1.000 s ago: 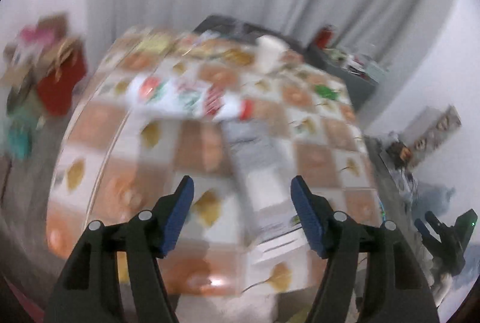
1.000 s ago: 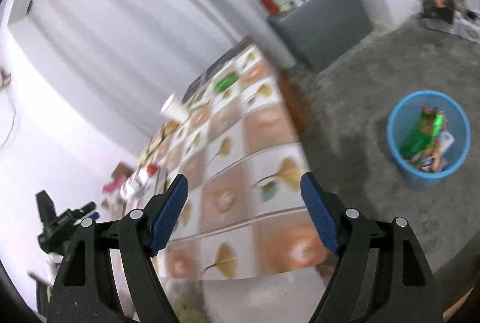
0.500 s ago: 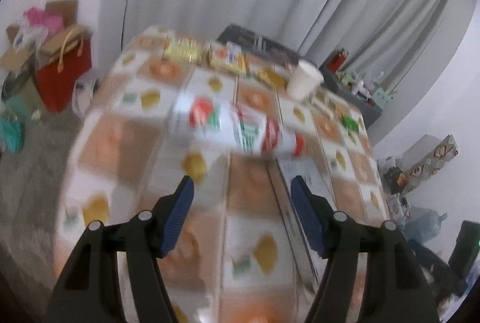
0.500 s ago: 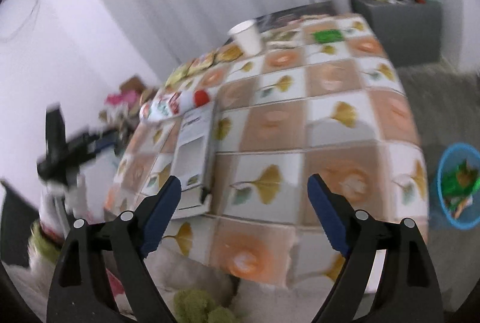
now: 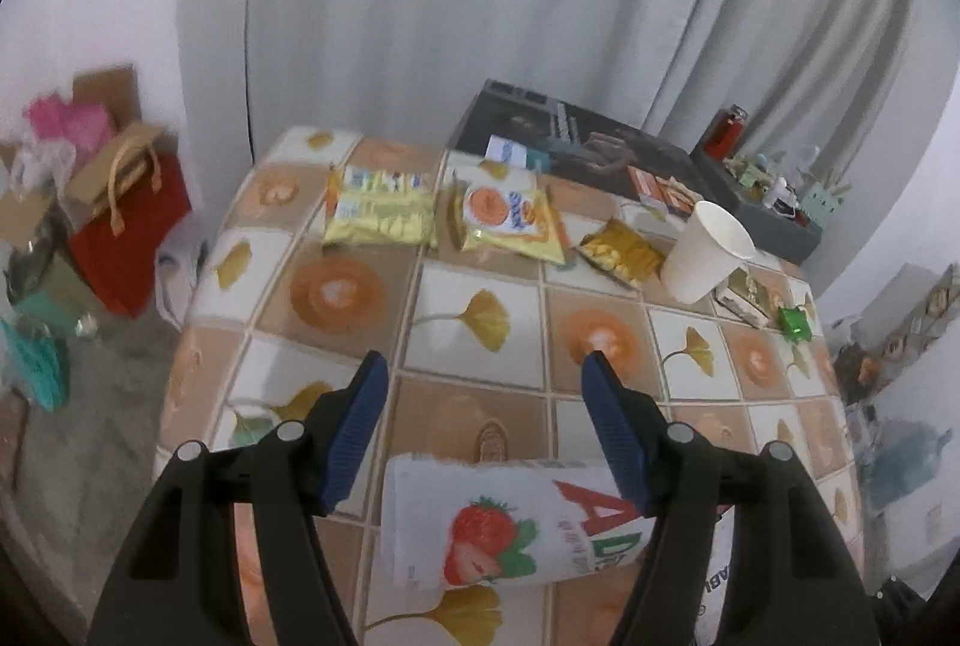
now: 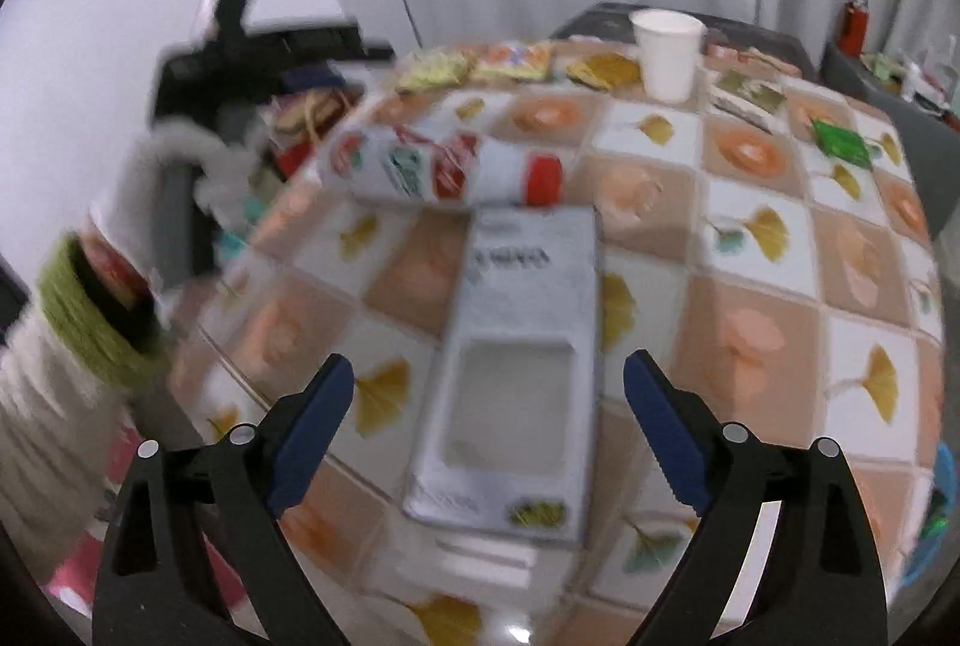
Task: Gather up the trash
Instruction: 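Grasp the strawberry AD drink bottle with the right tool while the left tool grasps the white CABLE box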
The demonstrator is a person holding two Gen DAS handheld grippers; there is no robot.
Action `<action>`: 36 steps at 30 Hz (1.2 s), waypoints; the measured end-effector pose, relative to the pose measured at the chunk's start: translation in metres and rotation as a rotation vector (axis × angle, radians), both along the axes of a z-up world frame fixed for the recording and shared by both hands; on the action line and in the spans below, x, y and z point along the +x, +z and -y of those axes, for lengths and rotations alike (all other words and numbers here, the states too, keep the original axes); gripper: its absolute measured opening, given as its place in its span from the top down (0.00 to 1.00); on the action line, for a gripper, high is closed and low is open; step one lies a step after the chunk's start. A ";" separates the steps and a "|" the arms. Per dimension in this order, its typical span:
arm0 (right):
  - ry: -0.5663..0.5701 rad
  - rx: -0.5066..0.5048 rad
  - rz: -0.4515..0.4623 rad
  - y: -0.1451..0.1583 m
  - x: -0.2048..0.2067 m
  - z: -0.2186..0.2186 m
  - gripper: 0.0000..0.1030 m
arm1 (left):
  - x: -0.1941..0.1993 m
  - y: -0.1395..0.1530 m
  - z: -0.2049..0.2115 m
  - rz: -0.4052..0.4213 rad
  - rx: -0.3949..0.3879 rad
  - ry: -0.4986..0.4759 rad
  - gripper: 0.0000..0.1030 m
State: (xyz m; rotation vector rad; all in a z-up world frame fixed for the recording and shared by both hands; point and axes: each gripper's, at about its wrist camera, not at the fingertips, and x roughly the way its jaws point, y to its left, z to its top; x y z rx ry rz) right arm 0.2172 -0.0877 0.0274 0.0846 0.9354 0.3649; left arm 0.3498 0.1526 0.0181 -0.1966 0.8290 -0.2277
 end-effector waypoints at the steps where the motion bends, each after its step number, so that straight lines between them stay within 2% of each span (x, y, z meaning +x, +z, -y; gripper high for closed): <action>1: 0.024 -0.012 0.028 0.005 0.007 -0.005 0.15 | -0.003 -0.005 -0.004 -0.011 -0.010 0.011 0.37; 4: 0.183 -0.083 0.167 0.023 0.037 -0.022 0.15 | -0.020 -0.014 -0.017 -0.019 -0.028 0.021 0.37; 6: 0.268 -0.079 0.183 0.026 0.062 -0.028 0.15 | -0.035 -0.018 -0.025 -0.023 -0.036 0.024 0.37; 9: 0.413 -0.115 0.141 0.019 0.107 -0.047 0.15 | -0.065 -0.026 -0.041 -0.039 -0.048 0.037 0.37; 13: 0.575 -0.295 0.089 -0.012 0.145 -0.089 0.15 | -0.110 -0.037 -0.061 -0.077 -0.112 0.056 0.37; 16: 0.653 -0.392 0.040 -0.039 0.163 -0.115 0.20 | -0.135 -0.042 -0.062 -0.089 -0.146 0.045 0.37; 19: 0.715 -0.484 -0.011 -0.063 0.172 -0.134 0.30 | -0.154 -0.044 -0.059 -0.091 -0.183 0.023 0.37; 22: 0.711 -0.566 -0.013 -0.074 0.173 -0.135 0.41 | -0.164 -0.046 -0.056 -0.102 -0.230 0.003 0.37; 27: 0.643 -0.598 -0.036 -0.071 0.178 -0.098 0.43 | -0.175 -0.052 -0.052 -0.112 -0.285 -0.002 0.37; 32: 0.474 -0.632 -0.092 -0.067 0.172 -0.026 0.43 | -0.180 -0.054 -0.040 -0.128 -0.329 -0.036 0.37; 36: 0.335 -0.564 -0.165 -0.064 0.149 0.036 0.43 | -0.185 -0.051 -0.023 -0.128 -0.336 -0.085 0.37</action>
